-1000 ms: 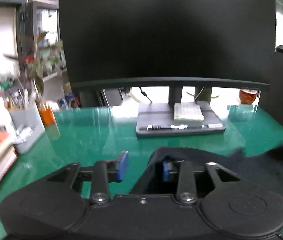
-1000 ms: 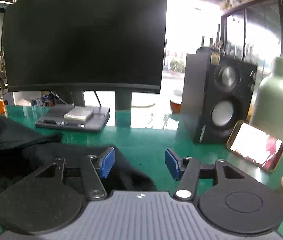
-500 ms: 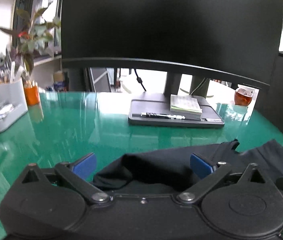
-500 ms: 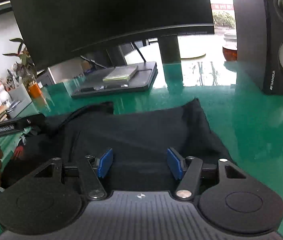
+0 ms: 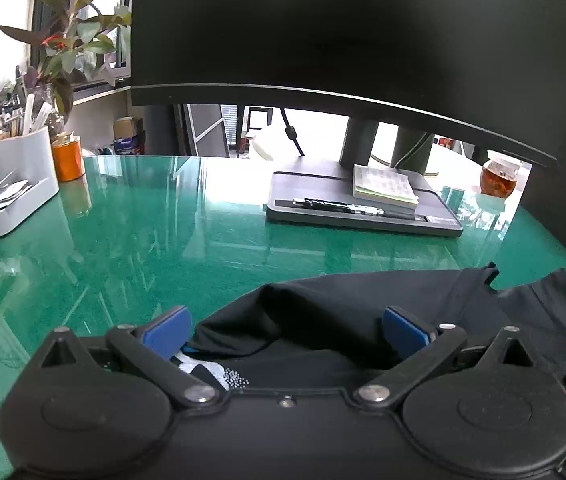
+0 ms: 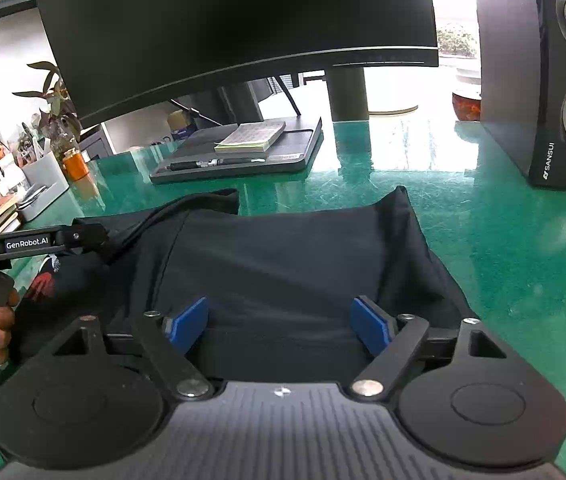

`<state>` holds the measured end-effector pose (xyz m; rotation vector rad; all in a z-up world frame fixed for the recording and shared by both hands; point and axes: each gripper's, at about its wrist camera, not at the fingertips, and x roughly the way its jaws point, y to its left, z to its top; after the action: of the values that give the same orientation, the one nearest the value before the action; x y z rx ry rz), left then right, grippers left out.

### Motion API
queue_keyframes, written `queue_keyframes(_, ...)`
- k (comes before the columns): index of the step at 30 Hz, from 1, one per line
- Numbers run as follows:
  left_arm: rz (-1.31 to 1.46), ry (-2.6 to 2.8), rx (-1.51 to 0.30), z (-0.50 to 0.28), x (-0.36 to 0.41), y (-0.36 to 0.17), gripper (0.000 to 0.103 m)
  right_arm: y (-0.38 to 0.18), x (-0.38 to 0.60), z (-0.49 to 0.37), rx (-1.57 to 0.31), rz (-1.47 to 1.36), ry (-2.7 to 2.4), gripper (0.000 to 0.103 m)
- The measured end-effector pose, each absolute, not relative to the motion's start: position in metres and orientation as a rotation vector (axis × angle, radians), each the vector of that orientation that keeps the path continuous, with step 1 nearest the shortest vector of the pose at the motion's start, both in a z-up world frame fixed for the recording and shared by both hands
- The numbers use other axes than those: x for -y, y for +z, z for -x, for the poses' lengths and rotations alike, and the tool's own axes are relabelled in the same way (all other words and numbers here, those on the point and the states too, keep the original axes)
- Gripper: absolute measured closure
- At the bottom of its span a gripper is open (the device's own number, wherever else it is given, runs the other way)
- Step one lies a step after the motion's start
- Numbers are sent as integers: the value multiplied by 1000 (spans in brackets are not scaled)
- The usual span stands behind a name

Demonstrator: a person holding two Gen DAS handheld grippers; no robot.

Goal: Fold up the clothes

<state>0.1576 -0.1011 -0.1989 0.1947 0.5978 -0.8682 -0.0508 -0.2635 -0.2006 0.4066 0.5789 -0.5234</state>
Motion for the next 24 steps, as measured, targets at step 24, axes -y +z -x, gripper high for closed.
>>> queue_keyframes(24,-209,-868,-620,-162,108,-203,1,-196,253,64,-587,-406,-543,5)
